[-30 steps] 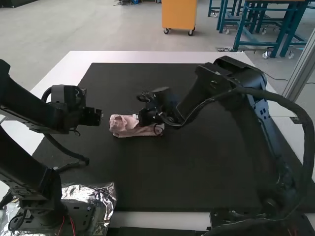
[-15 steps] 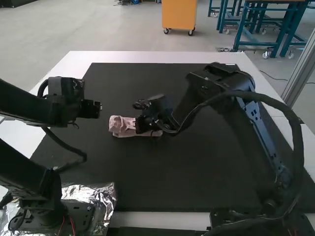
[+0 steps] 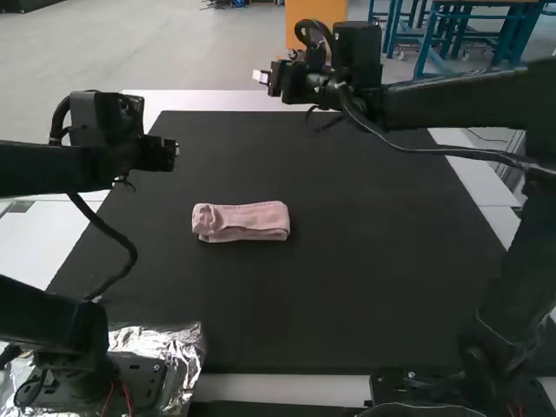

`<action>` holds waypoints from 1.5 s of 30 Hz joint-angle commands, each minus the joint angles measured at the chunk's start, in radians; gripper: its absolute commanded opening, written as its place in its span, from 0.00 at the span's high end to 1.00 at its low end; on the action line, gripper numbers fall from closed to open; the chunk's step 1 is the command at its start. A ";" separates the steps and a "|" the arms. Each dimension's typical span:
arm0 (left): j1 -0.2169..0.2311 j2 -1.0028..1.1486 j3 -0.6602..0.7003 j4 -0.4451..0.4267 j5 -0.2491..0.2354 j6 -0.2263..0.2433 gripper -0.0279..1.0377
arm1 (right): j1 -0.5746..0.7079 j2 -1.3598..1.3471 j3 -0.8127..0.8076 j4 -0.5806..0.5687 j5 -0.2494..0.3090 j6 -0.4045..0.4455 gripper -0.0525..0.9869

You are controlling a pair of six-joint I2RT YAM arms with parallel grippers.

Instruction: Fold the towel.

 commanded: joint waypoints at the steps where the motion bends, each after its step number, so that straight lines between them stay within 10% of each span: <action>1: -0.018 -0.071 0.063 -0.034 -0.002 0.007 0.06 | -0.057 -0.125 0.009 -0.047 0.011 -0.003 0.11; 21: -0.049 -0.772 0.009 -0.299 0.020 0.011 0.07 | -0.357 -1.064 -0.410 -0.408 0.063 -0.035 0.08; 38: -0.049 -1.171 -0.043 -0.299 -0.013 -0.019 0.07 | -0.537 -1.639 -0.540 -0.647 0.118 -0.057 0.08; 45: -0.050 -1.171 -0.201 -0.097 0.007 -0.015 0.07 | -0.541 -1.641 -0.790 -0.224 0.164 -0.133 0.08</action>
